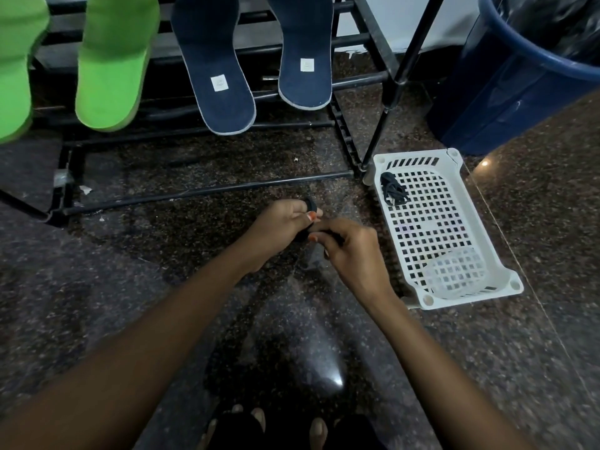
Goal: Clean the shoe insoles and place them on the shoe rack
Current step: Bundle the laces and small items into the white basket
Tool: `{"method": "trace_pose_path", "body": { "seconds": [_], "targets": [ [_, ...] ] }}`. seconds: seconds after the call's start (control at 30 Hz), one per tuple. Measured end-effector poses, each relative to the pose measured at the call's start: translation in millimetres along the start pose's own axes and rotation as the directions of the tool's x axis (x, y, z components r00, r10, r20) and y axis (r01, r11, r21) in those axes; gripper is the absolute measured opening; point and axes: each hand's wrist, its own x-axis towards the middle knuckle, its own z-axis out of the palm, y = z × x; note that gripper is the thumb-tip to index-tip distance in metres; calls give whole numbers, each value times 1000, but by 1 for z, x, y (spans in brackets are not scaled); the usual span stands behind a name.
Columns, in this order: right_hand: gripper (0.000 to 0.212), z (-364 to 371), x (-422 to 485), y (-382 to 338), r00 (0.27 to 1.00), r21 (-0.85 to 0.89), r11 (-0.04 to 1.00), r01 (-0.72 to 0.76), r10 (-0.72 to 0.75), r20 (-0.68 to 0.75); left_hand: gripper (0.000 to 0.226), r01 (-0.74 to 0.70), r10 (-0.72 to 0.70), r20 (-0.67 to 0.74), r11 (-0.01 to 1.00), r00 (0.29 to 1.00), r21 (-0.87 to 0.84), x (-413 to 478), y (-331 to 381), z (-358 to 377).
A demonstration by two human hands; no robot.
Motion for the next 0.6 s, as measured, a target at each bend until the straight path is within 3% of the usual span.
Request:
{"method": "trace_pose_path", "body": {
  "seconds": [0.2, 0.33, 0.47, 0.6],
  "targets": [
    [9, -10, 11, 6, 995, 86, 995, -40, 47, -85, 30, 9, -18, 137, 998, 990, 70, -1, -3, 0],
    [14, -13, 14, 5, 981, 283, 948, -149, 177, -76, 35, 44, -21, 197, 993, 980, -113, -3, 3, 4],
    [18, -12, 15, 8, 952, 513, 811, -282, 303, 45, 35, 121, -47, 228, 939, 972, -323, -5, 8, 7],
    [13, -12, 12, 5, 905, 733, 543, -411, 340, 255, 32, 182, -59, 258, 856, 964, -484, -6, 10, 6]
  ]
}}
